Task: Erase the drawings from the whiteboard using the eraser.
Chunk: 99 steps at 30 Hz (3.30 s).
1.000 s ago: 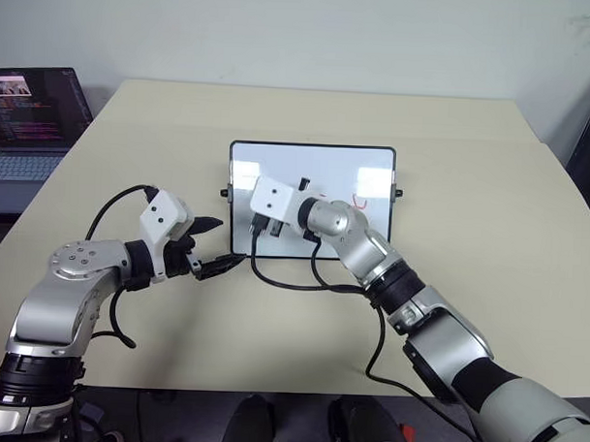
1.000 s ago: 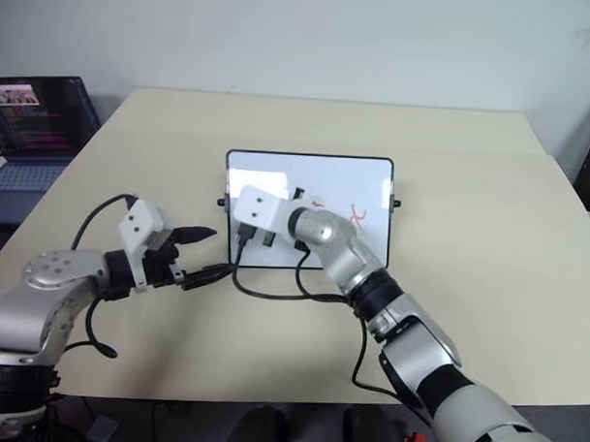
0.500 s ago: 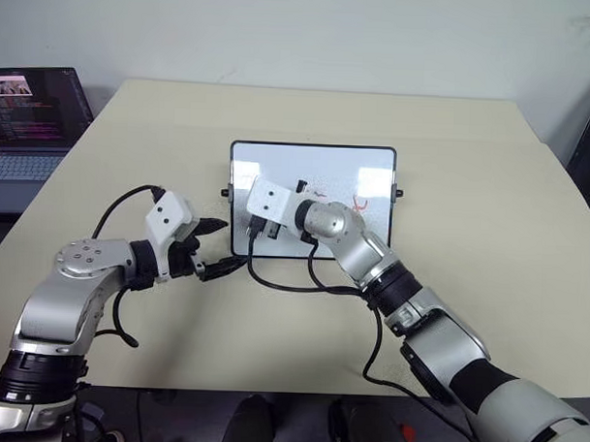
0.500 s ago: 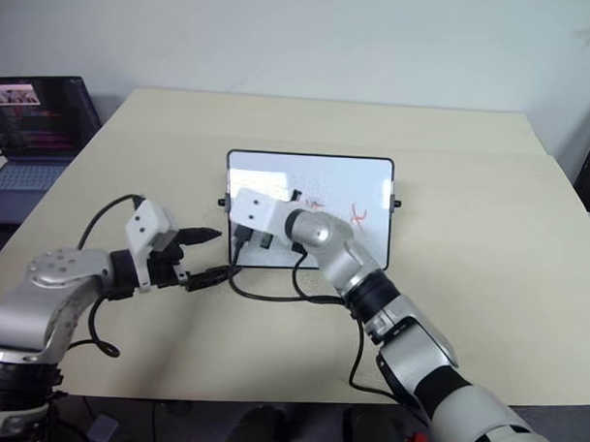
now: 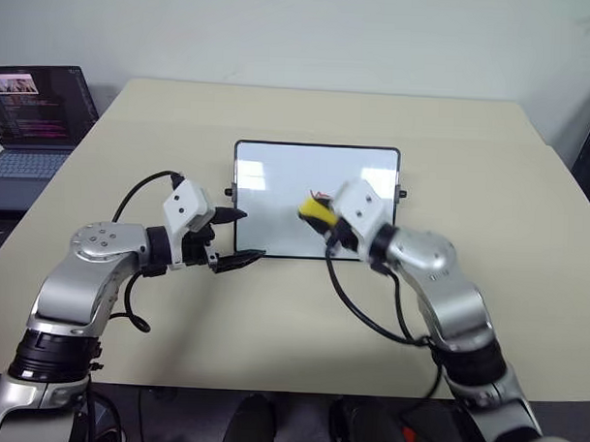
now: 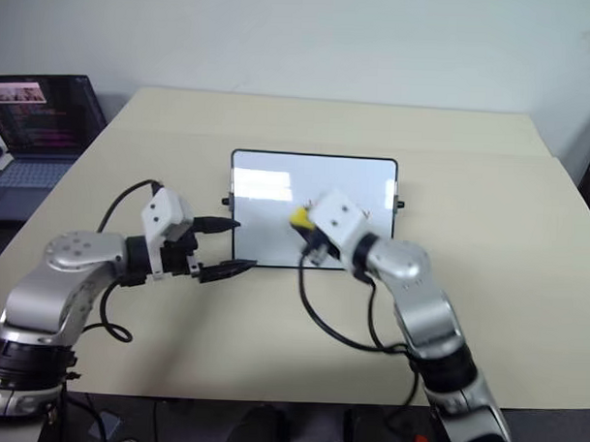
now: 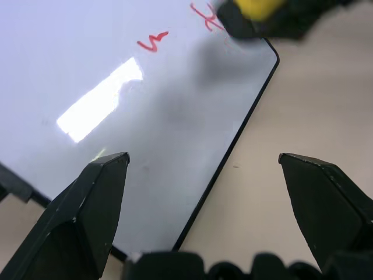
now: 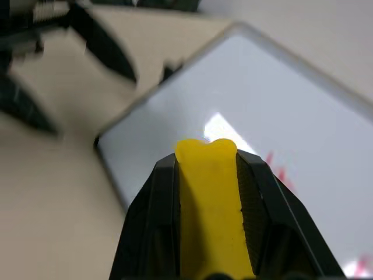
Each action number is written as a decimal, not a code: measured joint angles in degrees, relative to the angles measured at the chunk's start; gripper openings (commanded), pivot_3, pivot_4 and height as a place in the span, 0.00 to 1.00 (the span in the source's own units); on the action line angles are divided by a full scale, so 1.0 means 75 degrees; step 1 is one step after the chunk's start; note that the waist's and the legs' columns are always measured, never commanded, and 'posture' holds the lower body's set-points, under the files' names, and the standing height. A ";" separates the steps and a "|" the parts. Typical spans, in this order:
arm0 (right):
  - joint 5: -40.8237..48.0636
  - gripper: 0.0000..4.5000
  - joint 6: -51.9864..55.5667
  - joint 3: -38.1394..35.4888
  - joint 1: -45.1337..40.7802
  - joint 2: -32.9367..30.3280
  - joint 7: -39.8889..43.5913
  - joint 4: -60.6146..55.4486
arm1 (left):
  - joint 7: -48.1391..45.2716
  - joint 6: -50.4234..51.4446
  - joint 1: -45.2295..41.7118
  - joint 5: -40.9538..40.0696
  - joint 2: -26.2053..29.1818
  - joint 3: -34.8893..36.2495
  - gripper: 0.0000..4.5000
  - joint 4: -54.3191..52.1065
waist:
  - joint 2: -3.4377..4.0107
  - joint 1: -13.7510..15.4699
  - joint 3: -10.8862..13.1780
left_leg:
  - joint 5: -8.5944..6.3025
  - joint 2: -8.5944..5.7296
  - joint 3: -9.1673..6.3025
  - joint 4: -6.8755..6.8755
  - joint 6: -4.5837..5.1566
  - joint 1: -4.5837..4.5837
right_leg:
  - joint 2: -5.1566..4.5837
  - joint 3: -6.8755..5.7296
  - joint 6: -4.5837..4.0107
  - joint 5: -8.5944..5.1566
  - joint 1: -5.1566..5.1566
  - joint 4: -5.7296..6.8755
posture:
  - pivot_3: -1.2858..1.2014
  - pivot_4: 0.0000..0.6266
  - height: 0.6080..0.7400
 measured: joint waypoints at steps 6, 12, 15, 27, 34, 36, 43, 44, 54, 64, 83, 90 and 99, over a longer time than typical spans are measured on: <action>-0.0167 0.22 -0.0065 0.0101 0.0445 -0.0236 -0.0613 -0.0185 | -0.0194 -0.0149 -0.0161 0.0091 -0.0019 -0.0170 1.00 0.0241 | -0.0001 -0.0052 0.0001 | 0.0000 -0.0001 0.0005 0.0000 -0.0001 0.0002 | 0.0037 0.0000 0.0005 -0.0003 0.0000 -0.0001 | 0.52 0.24 1.00; -0.0518 0.22 -0.0478 -0.0048 0.0310 -0.0053 -0.1666 -0.0121 | -0.0009 -0.0407 -0.0567 0.0278 -0.0219 -0.0174 1.00 0.0687 | -0.0002 0.0003 0.0002 | 0.0000 0.0001 0.0009 0.0002 -0.0002 -0.0003 | 0.0038 0.0000 0.0024 -0.0014 -0.0001 -0.0003 | 0.52 0.24 1.00; -0.0561 0.22 -0.0713 -0.0259 0.0060 0.0059 -0.1961 -0.0047 | 0.0116 -0.0475 -0.0647 0.0317 -0.0300 -0.0174 1.00 0.0711 | -0.0004 -0.0002 0.0002 | 0.0000 0.0001 0.0011 0.0002 -0.0002 -0.0003 | 0.0034 0.0007 0.0002 -0.0001 -0.0001 -0.0005 | 0.52 0.24 1.00; -0.0711 0.22 -0.1968 0.0269 -0.2360 0.0964 -0.2296 0.3138 | -0.0286 -0.0257 -0.0156 0.0253 -0.0056 -0.0154 1.00 0.0537 | 0.0000 -0.0053 0.0004 | 0.0000 0.0008 0.0010 0.0002 -0.0001 -0.0003 | 0.0044 -0.0001 -0.0001 0.0001 -0.0003 -0.0001 | 0.52 0.24 1.00; -0.1002 0.22 -0.2754 0.0551 -0.2623 0.0928 -0.2280 0.4769 | -0.0287 -0.0110 -0.0131 0.0253 -0.0034 -0.0145 1.00 0.0402 | -0.0004 0.0011 0.0002 | -0.0001 0.0009 0.0008 0.0003 0.0000 -0.0008 | 0.0010 0.0010 -0.0001 0.0001 -0.0002 -0.0006 | 0.52 0.24 1.00; -0.1058 0.22 -0.2762 0.0662 -0.2583 0.0827 -0.2089 0.4762 | -0.0290 -0.0099 -0.0130 0.0249 -0.0031 -0.0143 1.00 0.0313 | -0.0004 0.0010 0.0001 | 0.0000 0.0007 0.0005 0.0007 0.0000 0.0000 | 0.0010 0.0007 -0.0001 0.0001 0.0003 0.0000 | 0.52 0.24 1.00; -0.1309 0.22 -0.2866 0.0924 -0.2429 0.0771 -0.2178 0.4779 | -0.0313 -0.0065 -0.0123 0.0247 -0.0016 -0.0135 1.00 0.0300 | -0.0004 0.0006 0.0001 | 0.0003 0.0008 0.0008 0.0010 0.0001 0.0019 | 0.0022 -0.0004 -0.0005 0.0004 0.0010 0.0029 | 0.52 0.24 1.00; -0.1342 0.22 -0.2871 0.0892 -0.2497 0.0772 -0.2317 0.4831 | -0.0315 -0.0065 -0.0123 0.0247 -0.0016 -0.0135 1.00 0.0300 | -0.0004 0.0010 0.0001 | 0.0004 0.0008 0.0008 0.0011 0.0001 0.0019 | 0.0022 -0.0004 -0.0006 0.0005 0.0011 0.0030 | 0.52 0.24 1.00; -0.1278 0.22 -0.2237 0.0927 -0.2254 0.0530 -0.1397 0.4268 | -0.0327 -0.0057 -0.0125 0.0246 -0.0020 -0.0136 1.00 0.0301 | -0.0008 0.0011 -0.0002 | 0.0004 0.0009 0.0007 0.0010 0.0002 0.0021 | 0.0021 -0.0002 -0.0006 0.0007 0.0012 0.0027 | 0.52 0.24 1.00; -0.1549 0.22 -0.2500 0.0462 -0.2595 0.0520 -0.2452 0.4602 | -0.0341 -0.0058 -0.0149 0.0247 -0.0070 -0.0158 1.00 0.0314 | -0.0008 0.0027 -0.0002 | 0.0012 0.0008 0.0011 0.0010 0.0012 0.0016 | 0.0023 -0.0001 -0.0013 0.0012 0.0013 0.0019 | 0.52 0.24 1.00; -0.1614 0.22 -0.1993 0.0591 -0.2552 0.0242 -0.1938 0.4278 | -0.0420 -0.0034 -0.0387 0.0248 -0.0292 -0.0311 1.00 0.0360 | -0.0015 0.0011 -0.0006 | 0.0027 0.0008 0.0012 0.0008 0.0033 0.0027 | 0.0038 0.0005 -0.0002 0.0012 0.0015 0.0018 | 0.52 0.24 1.00; -0.1550 0.22 -0.1471 0.1003 -0.2234 0.0065 -0.0880 0.3771 | -0.0425 0.0066 -0.0381 0.0247 -0.0280 -0.0307 1.00 0.0355 | -0.0016 -0.0003 -0.0007 | 0.0027 0.0007 0.0011 0.0008 0.0034 0.0036 | 0.0044 0.0007 0.0002 0.0010 0.0016 0.0021 | 0.52 0.24 1.00; -0.1579 0.22 -0.2310 0.0598 -0.2951 0.0646 -0.2287 0.4844 | -0.0421 0.0101 -0.0270 0.0247 -0.0231 -0.0269 1.00 0.0337 | -0.0011 -0.0015 -0.0003 | 0.0028 0.0011 0.0014 0.0005 0.0034 0.0023 | 0.0072 0.0006 -0.0005 0.0014 0.0005 0.0016 | 0.52 0.24 1.00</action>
